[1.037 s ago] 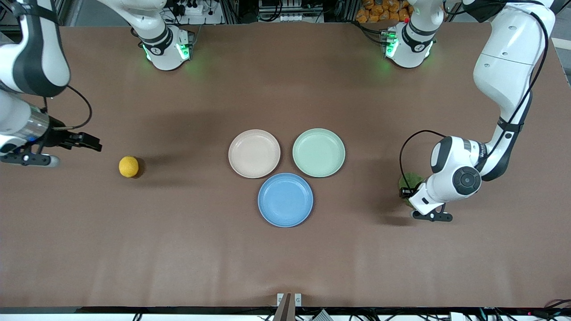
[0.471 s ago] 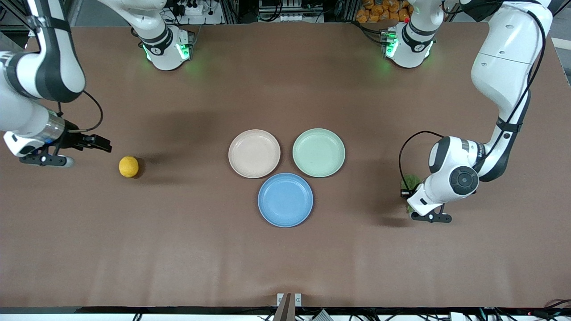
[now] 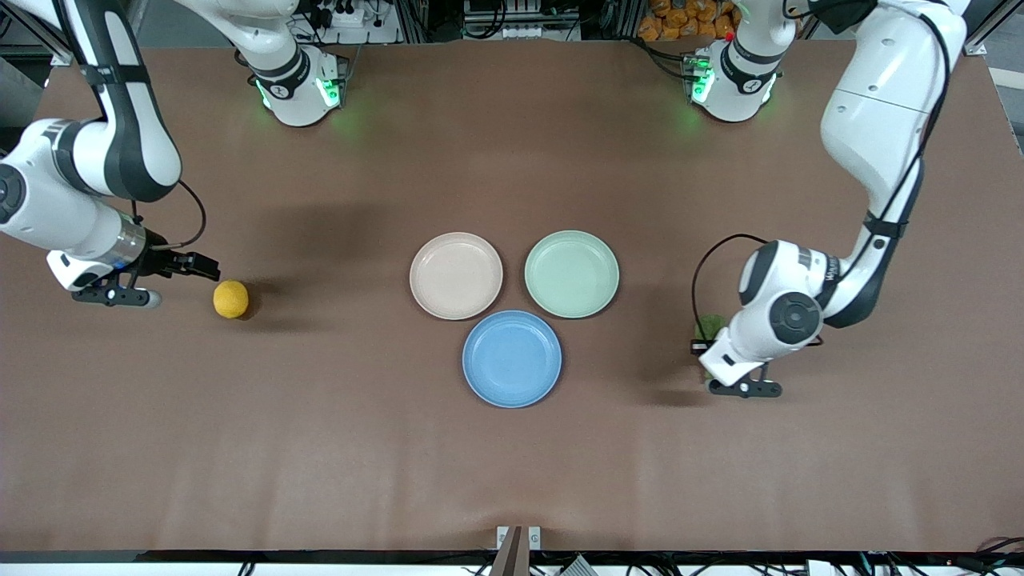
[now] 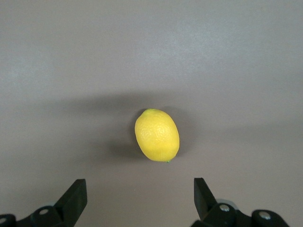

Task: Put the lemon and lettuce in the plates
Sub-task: 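Lower the left gripper onto the lettuce while the right gripper descends to the lemon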

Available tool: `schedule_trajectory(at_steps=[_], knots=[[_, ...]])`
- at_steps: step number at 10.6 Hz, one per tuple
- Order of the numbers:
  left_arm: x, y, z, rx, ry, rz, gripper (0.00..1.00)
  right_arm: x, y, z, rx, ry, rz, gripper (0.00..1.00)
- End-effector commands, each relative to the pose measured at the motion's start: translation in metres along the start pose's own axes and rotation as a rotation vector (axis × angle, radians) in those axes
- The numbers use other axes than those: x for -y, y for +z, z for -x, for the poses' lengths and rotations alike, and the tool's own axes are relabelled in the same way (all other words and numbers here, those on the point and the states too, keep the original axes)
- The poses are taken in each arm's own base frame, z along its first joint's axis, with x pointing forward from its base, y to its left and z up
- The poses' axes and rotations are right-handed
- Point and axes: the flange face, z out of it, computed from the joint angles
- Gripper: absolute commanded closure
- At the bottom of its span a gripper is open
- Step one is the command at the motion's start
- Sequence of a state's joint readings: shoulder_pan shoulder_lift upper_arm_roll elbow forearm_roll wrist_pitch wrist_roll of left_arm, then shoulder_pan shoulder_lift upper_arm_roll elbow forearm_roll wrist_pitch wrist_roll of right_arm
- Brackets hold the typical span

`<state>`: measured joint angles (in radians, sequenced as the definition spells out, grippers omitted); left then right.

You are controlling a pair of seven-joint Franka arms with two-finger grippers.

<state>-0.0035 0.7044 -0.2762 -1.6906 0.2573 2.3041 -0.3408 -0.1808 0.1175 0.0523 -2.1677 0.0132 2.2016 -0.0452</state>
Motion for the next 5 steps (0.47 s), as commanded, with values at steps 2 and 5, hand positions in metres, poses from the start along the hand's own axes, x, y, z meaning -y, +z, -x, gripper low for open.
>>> schedule_trajectory(at_steps=[2, 5], knots=[[-0.052, -0.036, 0.013, -0.024, -0.029, -0.021, 1.00, -0.001, 0.020, -0.006, -0.001, -0.012, -0.003, 0.00], [-0.091, -0.046, 0.024, -0.027, -0.051, -0.022, 1.00, 0.000, 0.047, -0.009, -0.015, -0.015, -0.005, 0.00]])
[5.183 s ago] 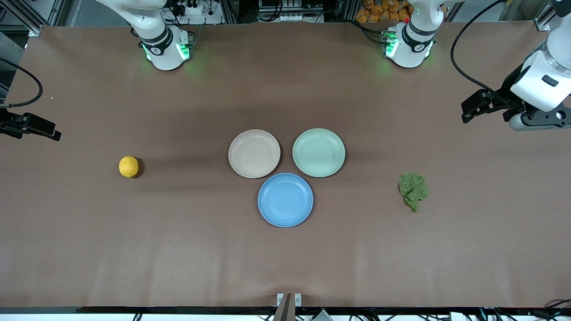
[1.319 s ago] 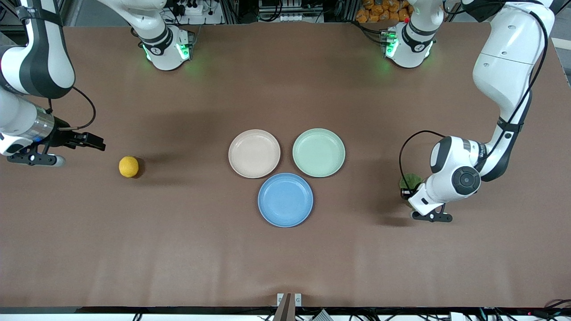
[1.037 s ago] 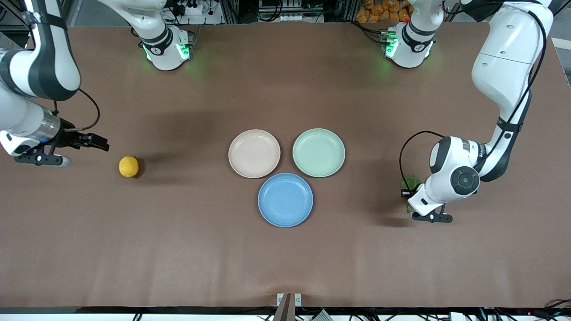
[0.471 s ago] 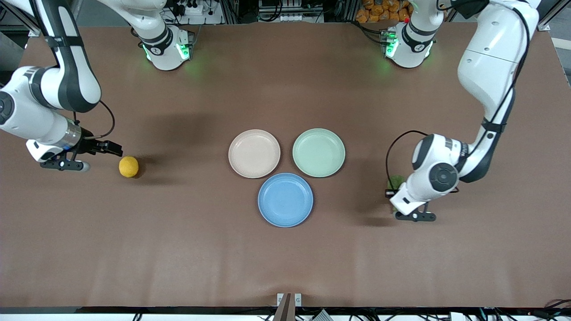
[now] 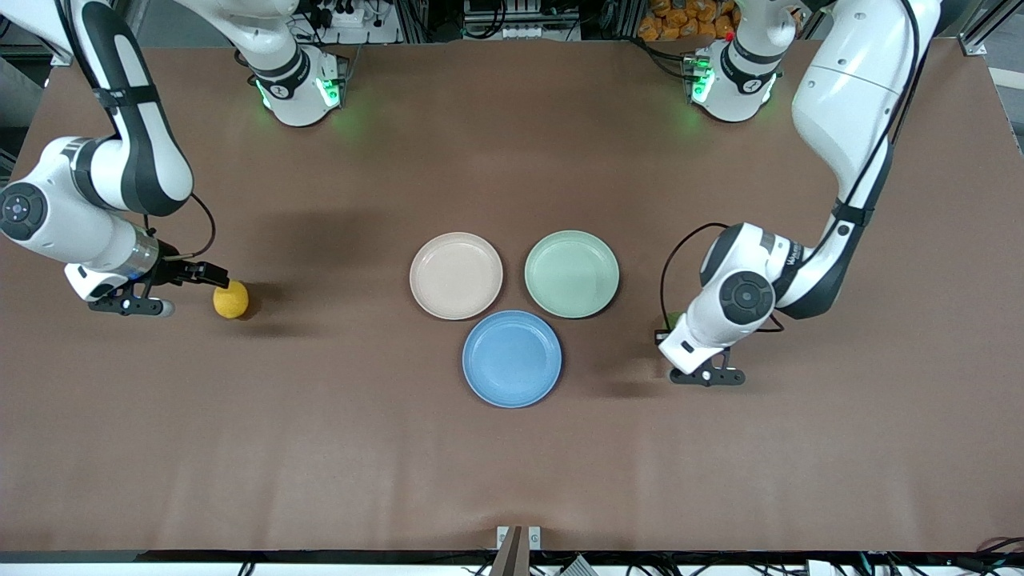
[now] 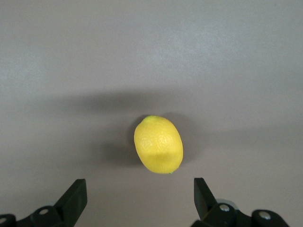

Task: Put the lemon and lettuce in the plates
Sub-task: 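Carry the lettuce to the green plate while the right gripper grasps the lemon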

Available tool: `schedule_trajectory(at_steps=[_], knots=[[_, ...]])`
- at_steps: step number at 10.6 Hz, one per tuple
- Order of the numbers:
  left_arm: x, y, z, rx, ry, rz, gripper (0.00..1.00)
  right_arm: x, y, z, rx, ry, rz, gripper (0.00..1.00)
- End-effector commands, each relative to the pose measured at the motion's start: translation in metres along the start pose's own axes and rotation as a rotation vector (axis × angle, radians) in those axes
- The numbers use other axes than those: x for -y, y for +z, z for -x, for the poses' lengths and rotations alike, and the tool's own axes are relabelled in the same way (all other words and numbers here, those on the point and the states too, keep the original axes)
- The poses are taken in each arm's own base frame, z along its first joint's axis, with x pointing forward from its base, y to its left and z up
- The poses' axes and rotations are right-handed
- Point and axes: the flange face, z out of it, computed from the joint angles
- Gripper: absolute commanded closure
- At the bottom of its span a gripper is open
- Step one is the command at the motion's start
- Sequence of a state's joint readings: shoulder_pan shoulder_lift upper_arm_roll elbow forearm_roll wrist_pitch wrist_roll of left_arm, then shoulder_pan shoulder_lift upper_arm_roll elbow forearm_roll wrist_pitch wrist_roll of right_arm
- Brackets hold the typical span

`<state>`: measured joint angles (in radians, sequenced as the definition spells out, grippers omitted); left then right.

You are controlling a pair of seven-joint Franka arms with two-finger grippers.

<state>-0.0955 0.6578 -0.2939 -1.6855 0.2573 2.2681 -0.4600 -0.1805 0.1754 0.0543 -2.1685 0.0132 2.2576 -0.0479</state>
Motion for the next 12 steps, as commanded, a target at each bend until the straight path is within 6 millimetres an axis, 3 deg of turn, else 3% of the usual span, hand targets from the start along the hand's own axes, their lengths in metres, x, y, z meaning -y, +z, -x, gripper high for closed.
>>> schedule_trajectory(at_steps=[1, 3, 6, 9, 11, 12], knots=[[-0.035, -0.020, 0.011, -0.011, -0.056, -0.006, 1.00, 0.000, 0.032, -0.001, -0.028, -0.011, -0.002, 0.00], [-0.072, -0.032, 0.022, -0.013, -0.090, 0.031, 1.00, -0.010, 0.054, -0.002, -0.020, -0.054, -0.005, 0.00], [-0.144, -0.050, 0.051, -0.013, -0.181, 0.086, 1.00, -0.018, 0.074, -0.001, 0.005, -0.057, -0.011, 0.00], [-0.183, -0.044, 0.081, 0.021, -0.231, 0.053, 1.00, -0.025, 0.095, -0.001, 0.006, -0.044, -0.014, 0.00], [-0.221, -0.035, 0.114, 0.049, -0.272, 0.023, 1.00, -0.026, 0.120, -0.002, 0.007, -0.041, -0.017, 0.00], [-0.224, -0.029, 0.121, 0.068, -0.285, -0.004, 1.00, -0.026, 0.132, -0.003, -0.006, -0.041, -0.016, 0.00]])
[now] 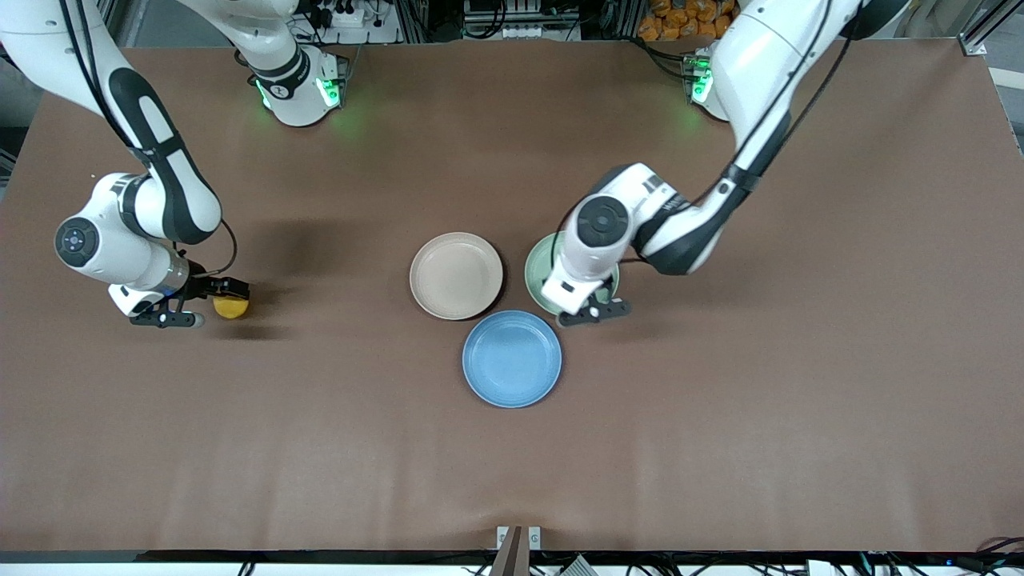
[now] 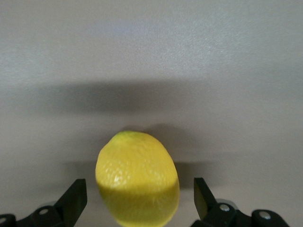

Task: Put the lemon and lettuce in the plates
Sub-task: 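Carry the lettuce to the green plate while the right gripper grasps the lemon, then release the lettuce onto the green plate while the right gripper lifts the lemon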

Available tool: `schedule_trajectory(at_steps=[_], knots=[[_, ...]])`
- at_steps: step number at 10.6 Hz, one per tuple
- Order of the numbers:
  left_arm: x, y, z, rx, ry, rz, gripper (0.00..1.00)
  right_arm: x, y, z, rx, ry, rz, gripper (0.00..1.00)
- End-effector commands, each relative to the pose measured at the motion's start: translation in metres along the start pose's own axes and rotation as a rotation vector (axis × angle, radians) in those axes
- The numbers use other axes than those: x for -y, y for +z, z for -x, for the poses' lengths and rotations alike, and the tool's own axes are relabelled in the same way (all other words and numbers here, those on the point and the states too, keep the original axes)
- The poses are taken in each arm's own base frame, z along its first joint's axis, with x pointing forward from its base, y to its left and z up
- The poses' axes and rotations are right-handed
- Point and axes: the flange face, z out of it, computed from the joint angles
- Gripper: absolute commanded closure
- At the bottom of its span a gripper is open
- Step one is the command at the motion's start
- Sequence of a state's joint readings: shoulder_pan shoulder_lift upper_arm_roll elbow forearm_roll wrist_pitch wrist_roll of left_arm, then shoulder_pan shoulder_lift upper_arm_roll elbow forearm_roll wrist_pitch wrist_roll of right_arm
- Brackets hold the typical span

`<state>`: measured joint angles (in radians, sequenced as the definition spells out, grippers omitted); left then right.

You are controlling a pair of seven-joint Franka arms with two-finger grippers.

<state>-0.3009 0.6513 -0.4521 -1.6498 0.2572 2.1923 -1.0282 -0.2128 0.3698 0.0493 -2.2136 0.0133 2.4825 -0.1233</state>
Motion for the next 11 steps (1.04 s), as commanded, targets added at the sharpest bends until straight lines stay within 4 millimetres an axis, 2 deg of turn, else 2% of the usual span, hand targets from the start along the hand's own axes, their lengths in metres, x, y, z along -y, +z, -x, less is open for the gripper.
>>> schedule_trajectory(at_steps=[1, 3, 5, 6, 7, 8, 9, 11], knots=[[-0.011, 0.016, 0.029, 0.036, -0.048, -0.084, 1.00, -0.004, 0.029, -0.001, -0.015, -0.007, -0.006, 0.00], [-0.006, 0.034, 0.037, 0.076, -0.046, -0.147, 1.00, -0.003, 0.032, -0.002, -0.015, -0.010, -0.007, 0.00], [-0.003, 0.043, 0.039, 0.093, -0.044, -0.167, 0.10, -0.003, 0.037, -0.001, -0.010, -0.010, -0.008, 0.00], [-0.004, 0.044, 0.039, 0.091, -0.042, -0.166, 0.00, -0.002, 0.038, -0.001, -0.009, -0.011, -0.008, 0.08], [-0.008, 0.041, 0.042, 0.076, -0.027, -0.168, 0.00, -0.002, 0.038, -0.001, -0.007, -0.010, -0.008, 0.17], [-0.012, 0.031, 0.043, 0.060, -0.030, -0.160, 0.00, -0.002, 0.037, -0.002, -0.007, -0.010, -0.008, 0.31], [-0.011, 0.021, 0.039, 0.046, -0.042, -0.149, 0.00, -0.001, 0.036, -0.005, -0.003, -0.010, -0.009, 0.39], [-0.008, 0.002, 0.032, 0.021, -0.053, -0.132, 0.00, -0.001, 0.023, -0.015, 0.044, -0.012, -0.015, 0.40]])
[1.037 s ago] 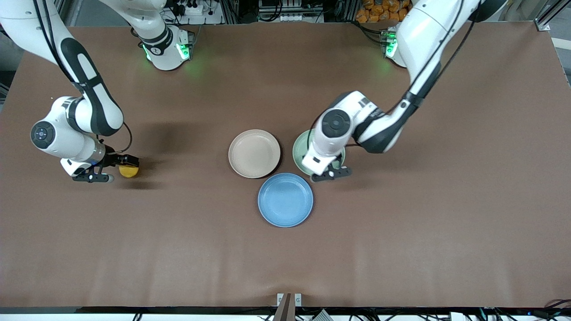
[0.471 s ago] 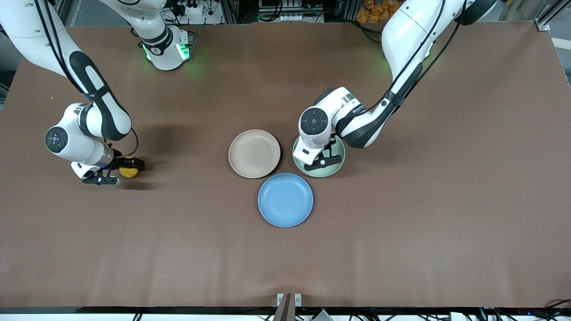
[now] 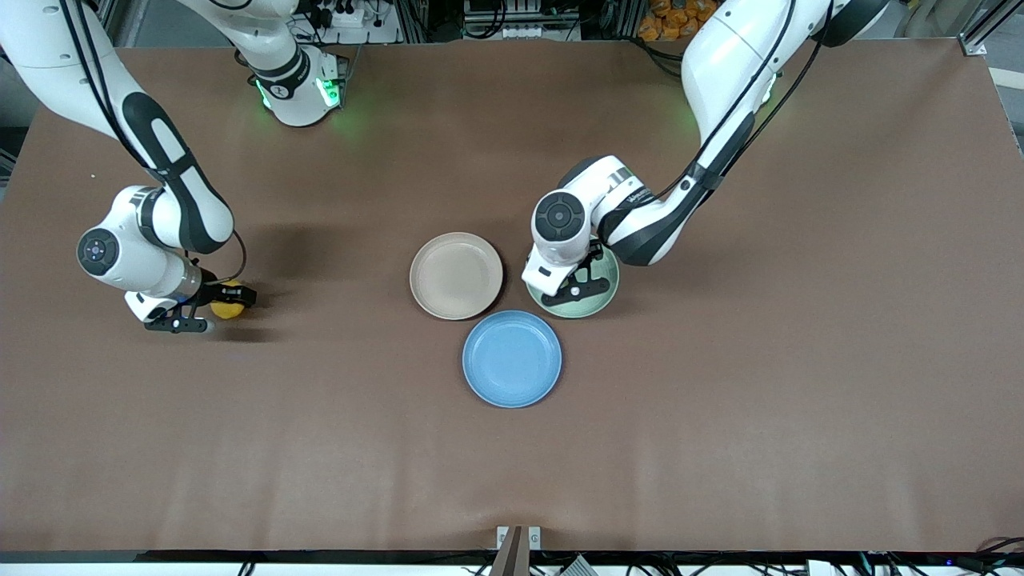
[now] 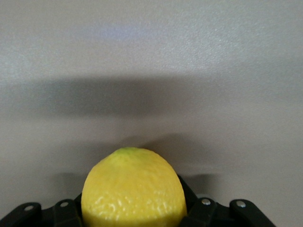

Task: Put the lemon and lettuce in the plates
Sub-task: 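Release the lettuce onto the green plate while the right gripper lifts the lemon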

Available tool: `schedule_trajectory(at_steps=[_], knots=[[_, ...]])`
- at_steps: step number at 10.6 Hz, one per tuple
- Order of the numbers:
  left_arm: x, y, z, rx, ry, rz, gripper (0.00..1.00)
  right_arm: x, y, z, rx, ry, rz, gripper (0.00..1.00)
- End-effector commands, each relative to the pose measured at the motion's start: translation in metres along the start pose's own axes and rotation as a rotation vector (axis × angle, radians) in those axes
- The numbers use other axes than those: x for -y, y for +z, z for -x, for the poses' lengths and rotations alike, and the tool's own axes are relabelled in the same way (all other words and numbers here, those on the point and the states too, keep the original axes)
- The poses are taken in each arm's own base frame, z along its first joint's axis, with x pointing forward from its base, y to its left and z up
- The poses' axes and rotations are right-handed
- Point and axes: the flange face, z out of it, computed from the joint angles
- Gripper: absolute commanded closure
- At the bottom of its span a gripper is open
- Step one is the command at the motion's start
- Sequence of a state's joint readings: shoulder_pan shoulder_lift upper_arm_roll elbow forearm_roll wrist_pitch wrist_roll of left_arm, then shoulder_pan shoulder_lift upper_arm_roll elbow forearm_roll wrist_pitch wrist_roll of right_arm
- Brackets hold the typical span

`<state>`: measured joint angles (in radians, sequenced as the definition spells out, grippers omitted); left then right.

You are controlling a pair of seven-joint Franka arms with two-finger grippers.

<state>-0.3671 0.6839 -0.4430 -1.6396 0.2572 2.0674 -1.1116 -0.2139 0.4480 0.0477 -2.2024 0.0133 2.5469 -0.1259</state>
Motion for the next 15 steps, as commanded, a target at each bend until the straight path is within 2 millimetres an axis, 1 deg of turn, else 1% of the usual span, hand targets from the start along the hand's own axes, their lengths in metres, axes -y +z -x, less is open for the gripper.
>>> schedule_trajectory(at_steps=[1, 2, 3, 5, 6, 7, 9, 10, 12, 13, 14, 15], knots=[[0.010, -0.039, -0.005, -0.066, -0.034, 0.010, 0.00, 0.006, -0.018, -0.018, 0.051, -0.022, -0.015, 0.40], [0.013, -0.052, -0.008, -0.085, -0.043, 0.022, 0.00, 0.012, -0.024, -0.024, 0.044, -0.029, -0.014, 0.40], [0.022, -0.072, -0.018, -0.113, -0.062, 0.040, 0.00, 0.019, -0.028, -0.028, 0.040, -0.040, -0.012, 0.40], [0.039, -0.105, -0.036, -0.153, -0.097, 0.073, 0.00, 0.024, -0.039, -0.036, 0.044, -0.046, -0.012, 0.41], [0.044, -0.117, -0.043, -0.167, -0.110, 0.088, 0.00, 0.031, -0.049, -0.043, 0.058, -0.052, -0.015, 0.43], [0.054, -0.129, -0.055, -0.182, -0.133, 0.104, 0.00, 0.043, -0.060, -0.050, 0.069, -0.033, -0.013, 0.43], [0.069, -0.147, -0.074, -0.210, -0.149, 0.123, 0.00, 0.083, -0.081, -0.065, 0.047, 0.011, -0.002, 0.43], [0.077, -0.155, -0.081, -0.221, -0.144, 0.129, 0.00, 0.099, -0.085, -0.068, 0.037, 0.036, 0.002, 0.43], [0.093, -0.168, -0.093, -0.240, -0.109, 0.133, 0.00, 0.129, -0.091, -0.070, 0.024, 0.029, 0.004, 0.47], [0.104, -0.173, -0.101, -0.247, -0.100, 0.132, 0.00, 0.147, -0.099, -0.074, 0.007, 0.045, -0.010, 0.50], [0.111, -0.179, -0.101, -0.249, -0.083, 0.118, 0.00, 0.169, -0.105, -0.075, 0.003, 0.062, -0.039, 0.50], [0.117, -0.187, -0.101, -0.249, -0.069, 0.104, 0.00, 0.183, -0.113, -0.077, 0.007, 0.087, -0.058, 0.50]])
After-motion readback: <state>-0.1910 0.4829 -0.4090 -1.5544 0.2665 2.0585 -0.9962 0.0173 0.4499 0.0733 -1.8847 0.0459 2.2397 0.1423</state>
